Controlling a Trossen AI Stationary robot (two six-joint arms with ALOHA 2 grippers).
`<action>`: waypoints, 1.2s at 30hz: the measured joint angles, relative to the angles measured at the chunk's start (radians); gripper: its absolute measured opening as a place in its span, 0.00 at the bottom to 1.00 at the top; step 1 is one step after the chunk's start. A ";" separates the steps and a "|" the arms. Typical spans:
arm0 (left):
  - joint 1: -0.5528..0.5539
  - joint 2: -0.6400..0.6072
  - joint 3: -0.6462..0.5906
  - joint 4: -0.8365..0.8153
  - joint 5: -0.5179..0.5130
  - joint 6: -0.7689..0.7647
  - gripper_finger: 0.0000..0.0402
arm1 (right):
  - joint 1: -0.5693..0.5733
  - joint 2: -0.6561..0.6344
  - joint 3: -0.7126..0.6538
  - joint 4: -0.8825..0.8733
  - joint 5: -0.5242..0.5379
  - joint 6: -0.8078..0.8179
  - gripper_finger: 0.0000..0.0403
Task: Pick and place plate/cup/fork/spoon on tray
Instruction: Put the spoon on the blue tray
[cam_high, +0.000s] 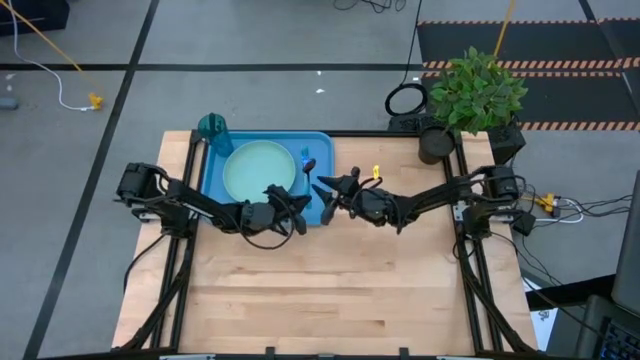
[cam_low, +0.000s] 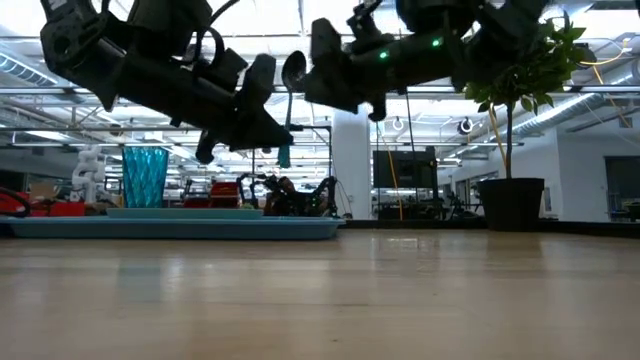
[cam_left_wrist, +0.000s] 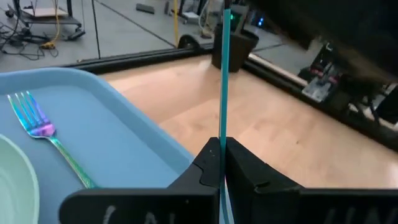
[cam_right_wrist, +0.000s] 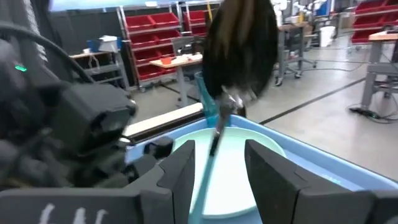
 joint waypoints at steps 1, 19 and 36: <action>0.000 0.007 0.000 0.007 -0.006 -0.004 0.02 | -0.002 0.011 0.008 -0.003 0.000 0.000 0.33; -0.011 0.058 0.005 0.016 -0.041 -0.002 0.02 | -0.047 0.056 0.044 -0.030 -0.077 0.049 0.29; -0.010 0.059 0.004 0.010 -0.048 0.006 0.02 | -0.074 0.059 0.044 -0.046 -0.160 0.097 0.01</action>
